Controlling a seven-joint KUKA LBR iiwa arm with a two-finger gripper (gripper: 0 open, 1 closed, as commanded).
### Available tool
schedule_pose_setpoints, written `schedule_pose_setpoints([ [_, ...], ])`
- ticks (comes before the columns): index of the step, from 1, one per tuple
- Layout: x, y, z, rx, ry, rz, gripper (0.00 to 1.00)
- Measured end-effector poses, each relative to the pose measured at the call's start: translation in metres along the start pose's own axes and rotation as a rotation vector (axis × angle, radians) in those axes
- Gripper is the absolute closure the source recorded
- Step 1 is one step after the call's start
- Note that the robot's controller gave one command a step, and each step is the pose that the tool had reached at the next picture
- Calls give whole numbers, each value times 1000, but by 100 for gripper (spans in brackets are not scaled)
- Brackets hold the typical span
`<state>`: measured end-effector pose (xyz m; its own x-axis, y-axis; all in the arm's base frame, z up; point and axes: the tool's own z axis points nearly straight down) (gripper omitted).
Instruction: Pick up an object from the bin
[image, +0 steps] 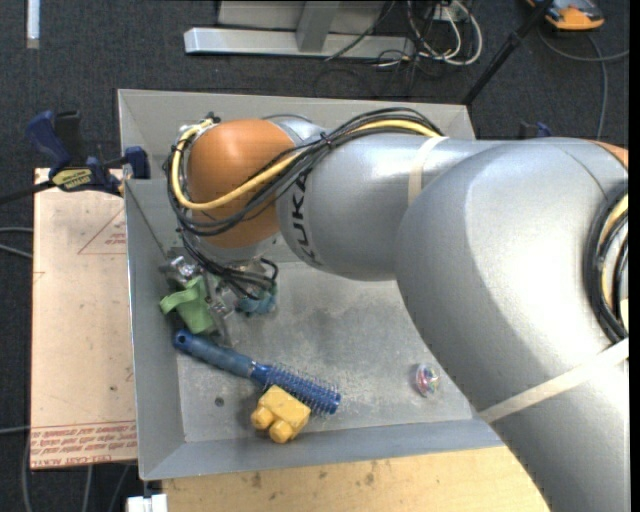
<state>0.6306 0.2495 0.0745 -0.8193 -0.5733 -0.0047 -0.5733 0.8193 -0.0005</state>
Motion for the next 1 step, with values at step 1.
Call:
schedule_pose_setpoints([
  [1,-1,-1,-1,2,-3,1,100],
])
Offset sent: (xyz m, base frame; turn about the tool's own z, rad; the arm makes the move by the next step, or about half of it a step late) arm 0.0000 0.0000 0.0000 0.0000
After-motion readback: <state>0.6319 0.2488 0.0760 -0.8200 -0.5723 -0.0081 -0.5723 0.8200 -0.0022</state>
